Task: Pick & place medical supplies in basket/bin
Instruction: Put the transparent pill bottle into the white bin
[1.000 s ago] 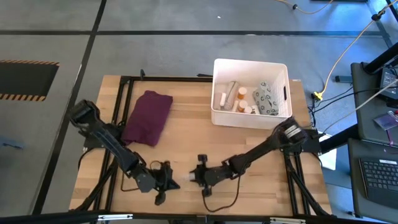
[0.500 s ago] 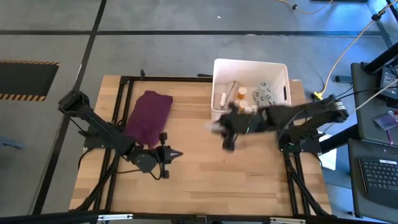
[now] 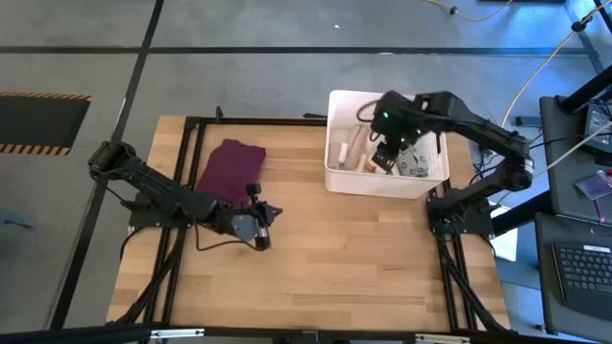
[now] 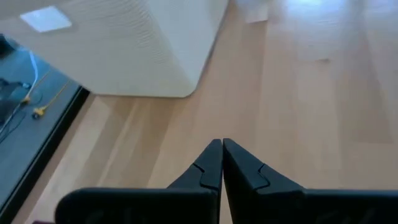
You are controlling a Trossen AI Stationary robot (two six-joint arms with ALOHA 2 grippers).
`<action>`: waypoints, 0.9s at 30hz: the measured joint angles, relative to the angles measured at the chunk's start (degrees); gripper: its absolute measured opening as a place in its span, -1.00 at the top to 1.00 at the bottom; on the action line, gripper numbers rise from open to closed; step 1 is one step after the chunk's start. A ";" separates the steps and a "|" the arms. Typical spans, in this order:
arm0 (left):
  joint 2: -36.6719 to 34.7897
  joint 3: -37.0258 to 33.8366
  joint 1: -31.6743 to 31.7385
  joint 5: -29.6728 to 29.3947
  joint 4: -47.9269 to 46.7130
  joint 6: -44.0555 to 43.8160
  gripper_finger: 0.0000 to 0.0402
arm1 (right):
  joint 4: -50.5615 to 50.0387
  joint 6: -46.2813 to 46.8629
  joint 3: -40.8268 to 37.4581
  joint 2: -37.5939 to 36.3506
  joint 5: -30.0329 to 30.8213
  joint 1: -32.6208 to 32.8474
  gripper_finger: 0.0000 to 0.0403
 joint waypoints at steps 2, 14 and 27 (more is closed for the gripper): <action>0.00 0.00 1.37 0.23 -0.11 0.01 0.97 | -2.22 -7.72 -0.11 1.93 -1.21 -2.70 0.30; 0.02 0.00 6.46 5.66 -6.98 -1.95 0.98 | -2.47 -40.78 -0.17 11.73 7.36 -5.13 0.30; 0.04 -0.02 9.39 5.49 -7.93 5.34 0.99 | -3.04 -50.56 -0.21 13.36 14.33 -0.86 0.29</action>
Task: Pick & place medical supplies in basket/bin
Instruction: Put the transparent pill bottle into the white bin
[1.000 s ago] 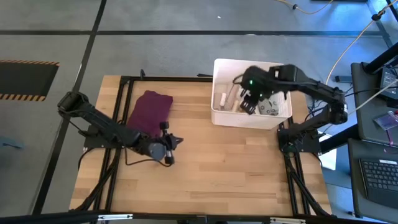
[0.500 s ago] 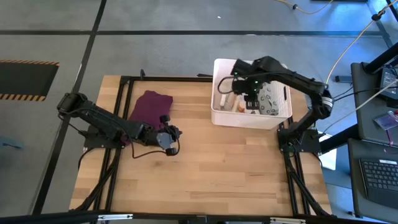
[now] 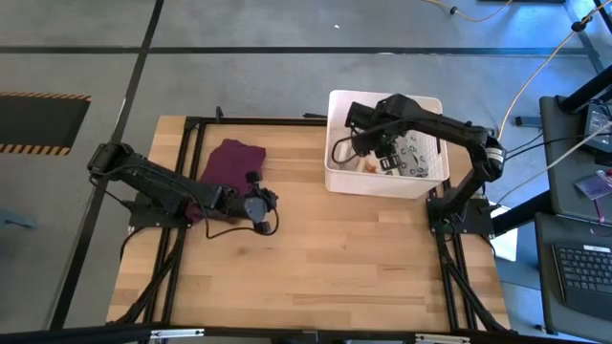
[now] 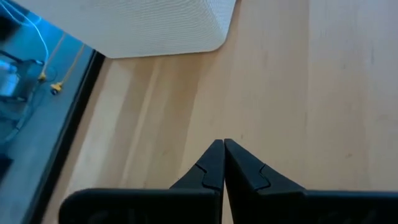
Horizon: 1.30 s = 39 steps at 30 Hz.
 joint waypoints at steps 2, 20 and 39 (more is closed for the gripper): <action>0.00 0.00 0.43 0.00 -0.01 2.71 0.99 | -0.24 -2.00 0.00 0.00 1.10 0.35 0.29; 0.02 0.00 6.32 -1.32 0.34 15.15 0.98 | 0.44 -30.34 0.02 5.22 0.20 0.80 0.29; 0.02 0.00 9.37 -1.07 -0.10 15.18 0.98 | 13.94 -30.64 -15.13 8.83 -0.05 0.79 0.29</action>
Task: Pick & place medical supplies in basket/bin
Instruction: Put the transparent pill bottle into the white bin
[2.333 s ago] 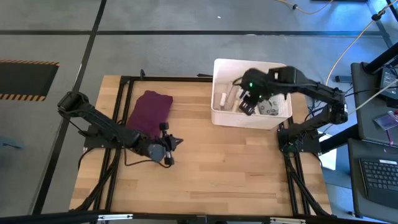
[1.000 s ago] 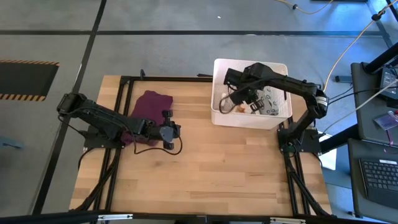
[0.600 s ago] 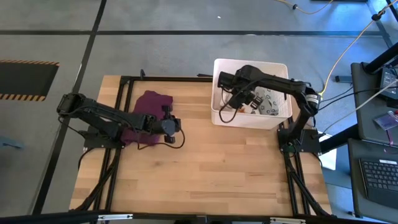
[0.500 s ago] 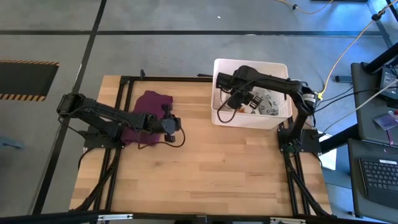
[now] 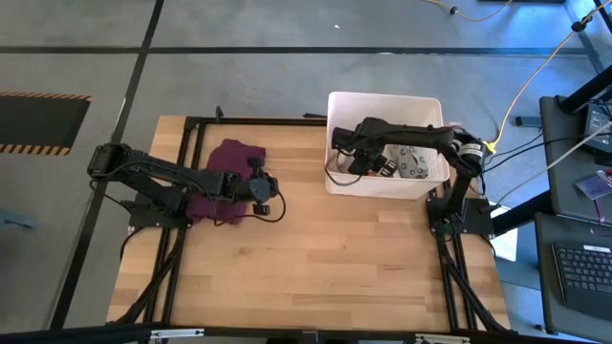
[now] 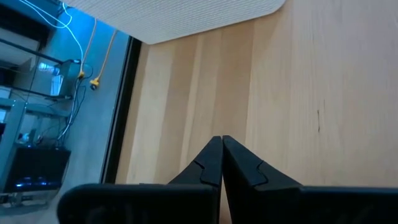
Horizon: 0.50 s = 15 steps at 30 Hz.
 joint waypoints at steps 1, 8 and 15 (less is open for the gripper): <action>0.00 0.00 -0.02 0.00 0.00 0.00 0.99 | 0.66 0.09 -0.86 0.00 0.02 0.00 0.29; 0.00 0.00 -0.02 0.00 0.04 0.02 0.97 | 3.47 1.58 -4.84 0.07 0.25 0.00 0.29; 0.00 0.00 -0.02 0.00 0.07 0.02 0.97 | 3.99 5.61 -5.87 0.07 0.67 0.00 0.27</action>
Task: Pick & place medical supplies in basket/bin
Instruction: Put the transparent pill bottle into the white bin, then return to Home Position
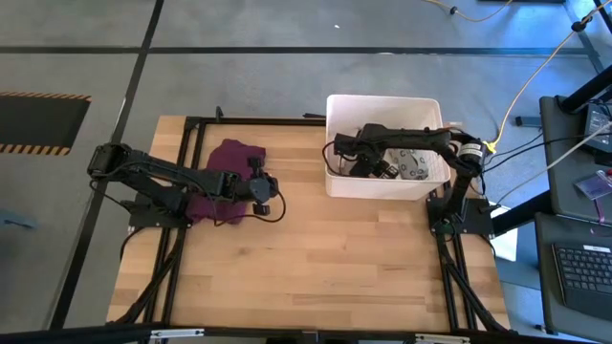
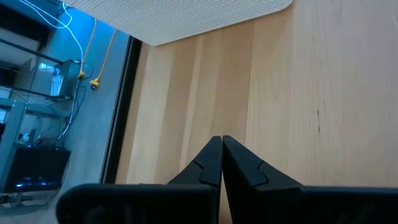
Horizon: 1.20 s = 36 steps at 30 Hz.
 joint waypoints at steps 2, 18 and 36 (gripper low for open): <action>0.00 0.00 0.00 0.00 0.00 0.00 0.97 | 0.12 1.74 0.00 0.00 -0.03 0.01 0.23; 0.00 0.00 0.03 -1.05 0.04 1.89 0.97 | -4.93 10.03 5.08 0.02 1.52 0.02 -0.27; -15.22 -4.47 24.75 32.65 9.86 1.30 0.94 | -2.61 48.64 20.81 -22.97 -26.52 -0.42 -0.28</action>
